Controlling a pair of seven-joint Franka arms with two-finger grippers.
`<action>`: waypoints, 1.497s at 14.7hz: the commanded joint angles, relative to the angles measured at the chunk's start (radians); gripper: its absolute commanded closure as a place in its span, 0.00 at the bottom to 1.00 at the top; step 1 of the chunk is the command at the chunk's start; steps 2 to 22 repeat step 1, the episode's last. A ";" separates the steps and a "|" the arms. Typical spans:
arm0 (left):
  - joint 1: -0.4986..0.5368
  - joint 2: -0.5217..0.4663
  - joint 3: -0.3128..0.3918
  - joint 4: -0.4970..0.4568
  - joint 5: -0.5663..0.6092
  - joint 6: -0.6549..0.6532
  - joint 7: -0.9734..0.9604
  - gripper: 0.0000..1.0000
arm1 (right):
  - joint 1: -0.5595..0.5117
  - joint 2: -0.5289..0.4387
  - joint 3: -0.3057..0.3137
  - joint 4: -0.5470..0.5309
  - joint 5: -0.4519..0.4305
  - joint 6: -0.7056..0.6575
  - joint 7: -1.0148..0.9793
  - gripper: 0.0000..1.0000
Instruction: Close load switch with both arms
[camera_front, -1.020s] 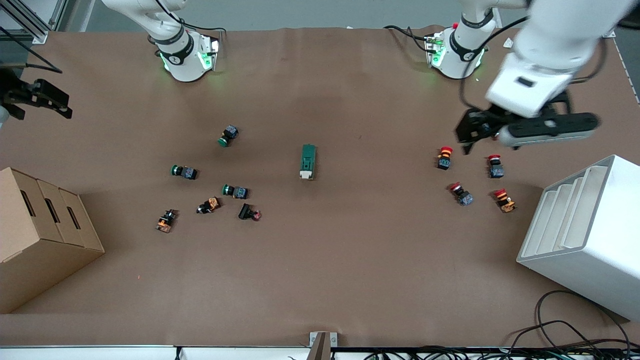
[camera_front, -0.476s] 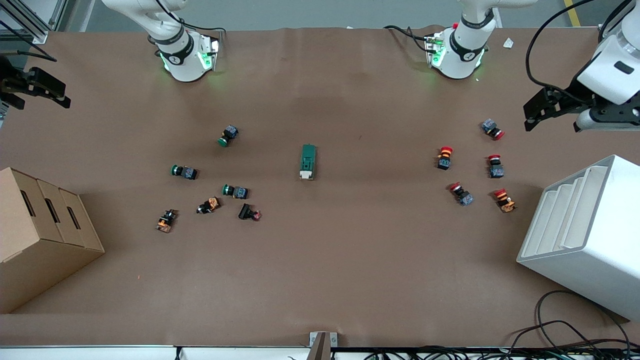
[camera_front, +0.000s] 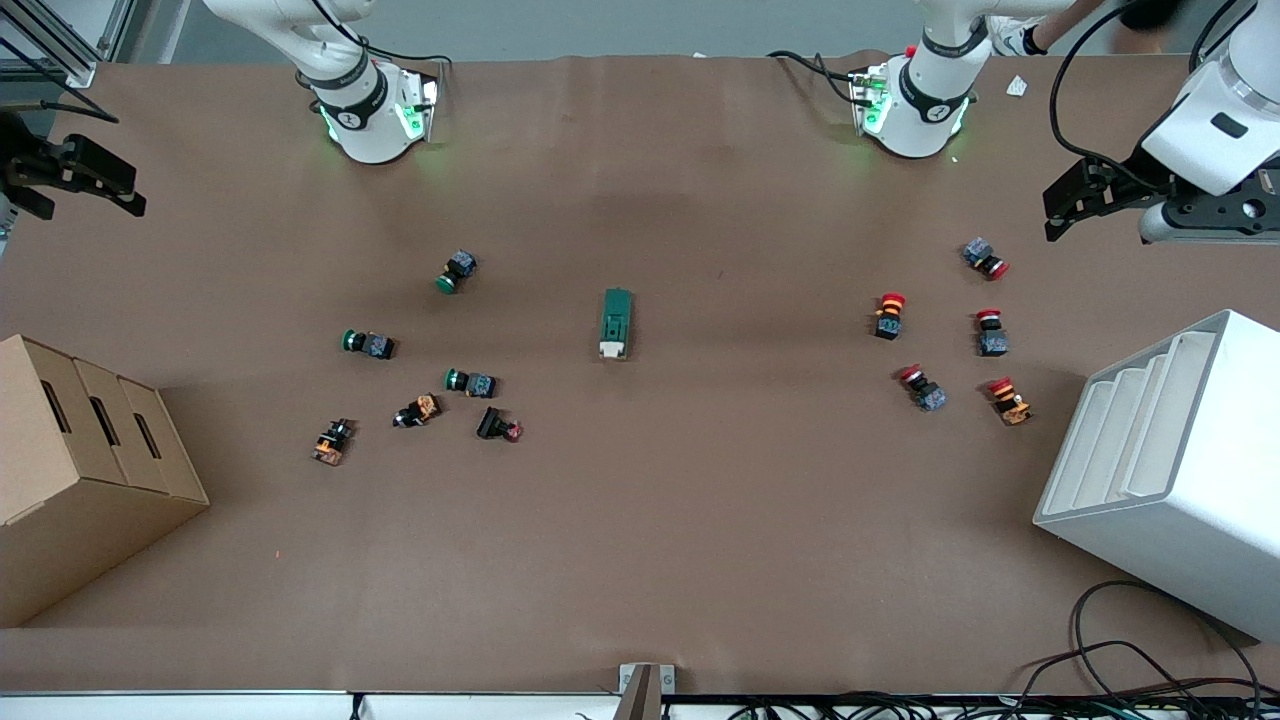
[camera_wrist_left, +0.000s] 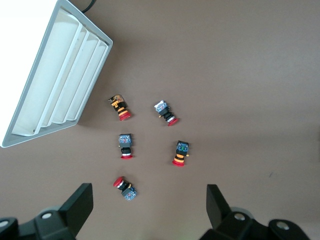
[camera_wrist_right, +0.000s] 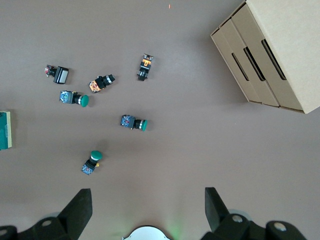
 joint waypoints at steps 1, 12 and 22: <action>-0.003 -0.022 0.014 -0.017 -0.016 0.001 0.028 0.00 | 0.004 -0.041 -0.004 -0.036 0.012 0.013 -0.005 0.00; -0.003 -0.022 0.014 -0.017 -0.016 0.001 0.028 0.00 | 0.004 -0.041 -0.004 -0.036 0.012 0.013 -0.005 0.00; -0.003 -0.022 0.014 -0.017 -0.016 0.001 0.028 0.00 | 0.004 -0.041 -0.004 -0.036 0.012 0.013 -0.005 0.00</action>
